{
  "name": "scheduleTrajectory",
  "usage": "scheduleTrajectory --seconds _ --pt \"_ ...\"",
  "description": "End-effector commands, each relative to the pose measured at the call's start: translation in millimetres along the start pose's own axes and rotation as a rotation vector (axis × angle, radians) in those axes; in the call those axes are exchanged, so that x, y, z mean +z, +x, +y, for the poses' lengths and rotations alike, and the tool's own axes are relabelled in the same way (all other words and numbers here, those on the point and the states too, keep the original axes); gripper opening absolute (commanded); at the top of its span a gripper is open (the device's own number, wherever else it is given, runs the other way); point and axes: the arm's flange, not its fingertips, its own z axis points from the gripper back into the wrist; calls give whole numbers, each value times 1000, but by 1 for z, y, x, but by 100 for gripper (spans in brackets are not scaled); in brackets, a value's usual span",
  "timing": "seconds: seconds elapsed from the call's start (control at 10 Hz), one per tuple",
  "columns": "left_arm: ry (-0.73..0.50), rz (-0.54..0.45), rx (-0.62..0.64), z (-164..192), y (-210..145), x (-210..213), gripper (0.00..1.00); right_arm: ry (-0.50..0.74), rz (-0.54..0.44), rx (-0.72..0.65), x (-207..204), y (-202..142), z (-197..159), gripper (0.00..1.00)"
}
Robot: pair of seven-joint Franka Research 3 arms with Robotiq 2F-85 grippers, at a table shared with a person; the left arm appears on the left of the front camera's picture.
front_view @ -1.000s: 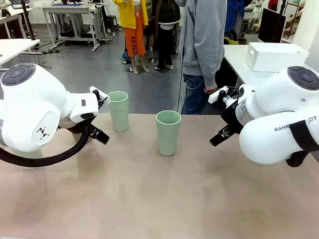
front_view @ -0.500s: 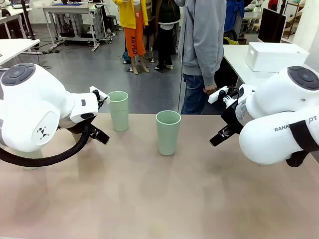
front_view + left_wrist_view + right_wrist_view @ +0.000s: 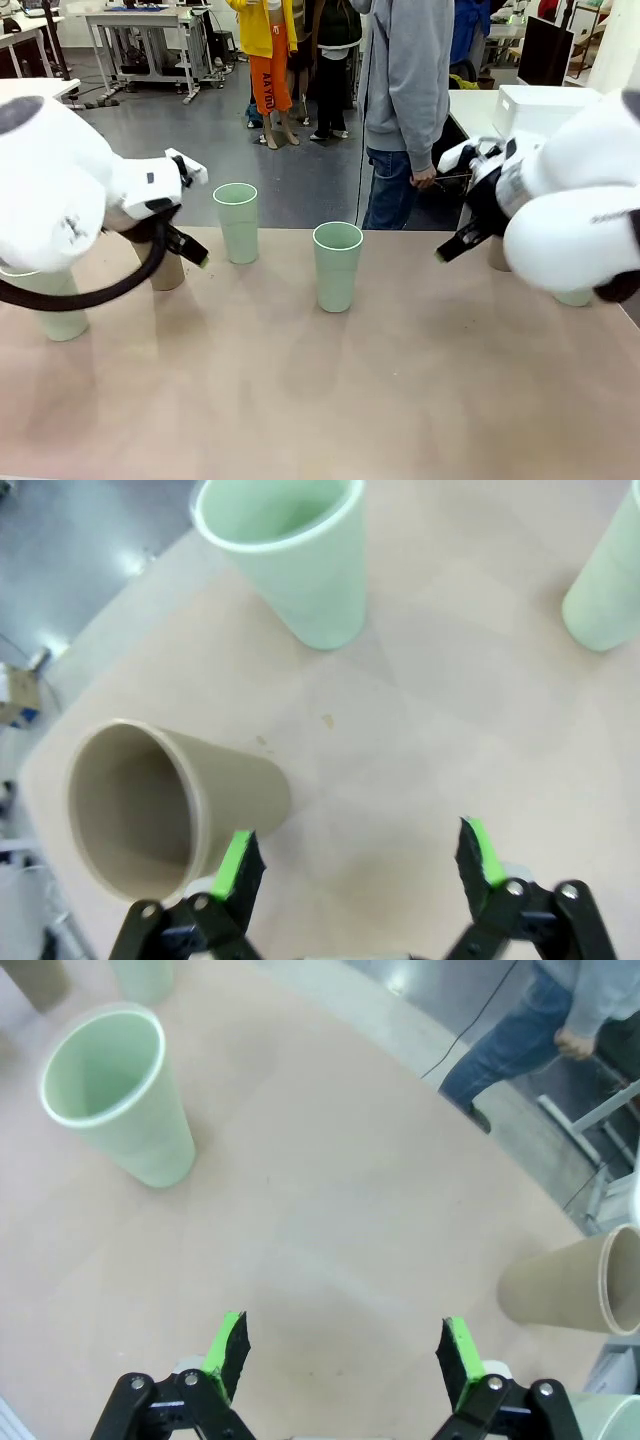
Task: Stack the cups and store them in the basket.
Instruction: Pick up two Reusable plastic cups , one in each hand.
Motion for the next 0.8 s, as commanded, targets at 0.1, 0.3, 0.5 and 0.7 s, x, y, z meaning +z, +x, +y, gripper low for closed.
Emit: scheduleTrajectory --seconds 0.1,0.3,0.5,0.7 --pt "-200 -11 -143 75 3 73 100 180 -36 82 67 11 -62 100" --pt "-306 -39 -240 121 -8 120 100 301 -106 131 115 -5 -110 100" --pt "-438 -154 -307 163 -36 157 100 391 -187 174 143 -35 -164 100" --pt "-483 -227 -331 199 -77 178 100 459 -268 176 161 -74 -194 100"
